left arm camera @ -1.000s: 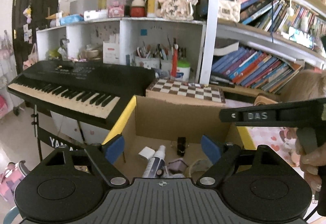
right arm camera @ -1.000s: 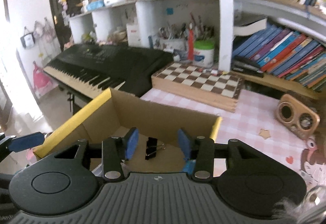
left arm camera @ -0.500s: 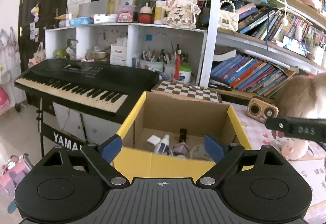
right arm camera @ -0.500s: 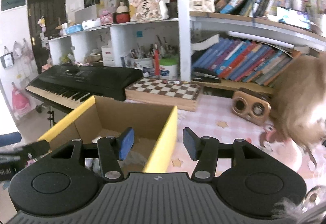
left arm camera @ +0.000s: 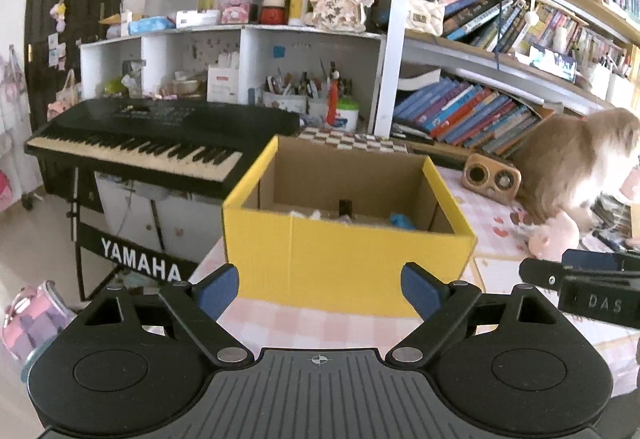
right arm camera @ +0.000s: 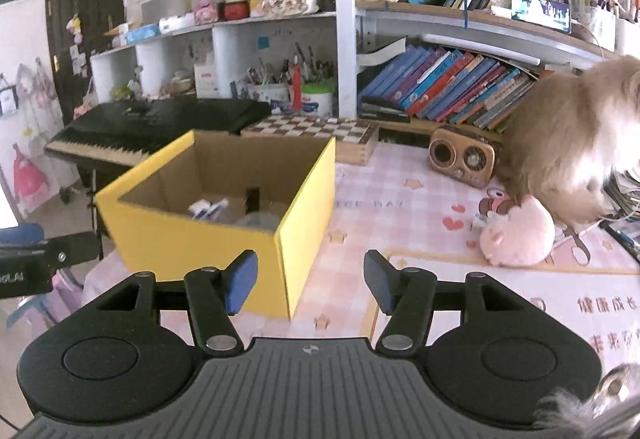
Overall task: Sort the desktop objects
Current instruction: 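Withdraw both tools from the box back toward the table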
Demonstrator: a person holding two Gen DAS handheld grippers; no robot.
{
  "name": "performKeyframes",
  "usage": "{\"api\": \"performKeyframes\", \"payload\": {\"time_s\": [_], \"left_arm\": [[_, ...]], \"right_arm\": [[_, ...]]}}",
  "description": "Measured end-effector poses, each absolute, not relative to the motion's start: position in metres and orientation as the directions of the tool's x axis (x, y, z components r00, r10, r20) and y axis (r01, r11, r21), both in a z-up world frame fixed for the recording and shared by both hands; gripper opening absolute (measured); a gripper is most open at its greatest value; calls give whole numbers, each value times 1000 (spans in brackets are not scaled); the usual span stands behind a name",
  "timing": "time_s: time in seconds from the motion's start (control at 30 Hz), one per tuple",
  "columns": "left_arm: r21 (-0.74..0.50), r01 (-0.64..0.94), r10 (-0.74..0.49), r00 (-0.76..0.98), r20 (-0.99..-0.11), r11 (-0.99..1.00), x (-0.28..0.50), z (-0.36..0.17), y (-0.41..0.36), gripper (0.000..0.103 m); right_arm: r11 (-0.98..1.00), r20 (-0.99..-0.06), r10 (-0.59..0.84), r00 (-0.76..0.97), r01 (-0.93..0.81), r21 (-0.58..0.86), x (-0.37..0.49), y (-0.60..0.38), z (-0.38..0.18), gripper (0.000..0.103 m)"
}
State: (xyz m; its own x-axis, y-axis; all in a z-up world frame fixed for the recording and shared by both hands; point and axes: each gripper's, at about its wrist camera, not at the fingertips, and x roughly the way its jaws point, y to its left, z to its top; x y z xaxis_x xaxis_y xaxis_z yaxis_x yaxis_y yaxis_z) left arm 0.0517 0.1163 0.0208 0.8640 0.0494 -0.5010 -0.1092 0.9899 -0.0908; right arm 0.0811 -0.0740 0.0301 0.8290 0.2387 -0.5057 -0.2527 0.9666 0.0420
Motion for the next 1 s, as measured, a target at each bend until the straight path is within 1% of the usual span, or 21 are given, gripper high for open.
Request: {"api": "performKeyframes", "payload": {"time_s": [0.2,0.37,0.47,0.57,0.77,1.0], "left_arm": [[-101,-131,56,840,-539,986,26,7,116,90],[-102,-123,42,815,-577,987,10,-3,114,90],[-100,-123,43,813,-580,987,3,-5,115,90],[-100,-127,44,805,-592,987,-2,-8,115,90],[-97,-121,36,788,-614,988,-14,-15,115,90],[-96,-82,2,767,-641,992,-18,-22,107,90]], "right_arm": [[956,-512,254,820,-295,2,47,-62,17,61],[946,-553,280,785,-325,18,27,-52,7,62],[931,-579,307,755,-366,17,14,-42,0,65],[917,-586,322,744,-399,-3,3,-35,-1,67],[917,-607,313,731,-399,-8,-8,-34,-8,69],[932,-629,274,728,-362,-13,-19,-42,-15,75]]}}
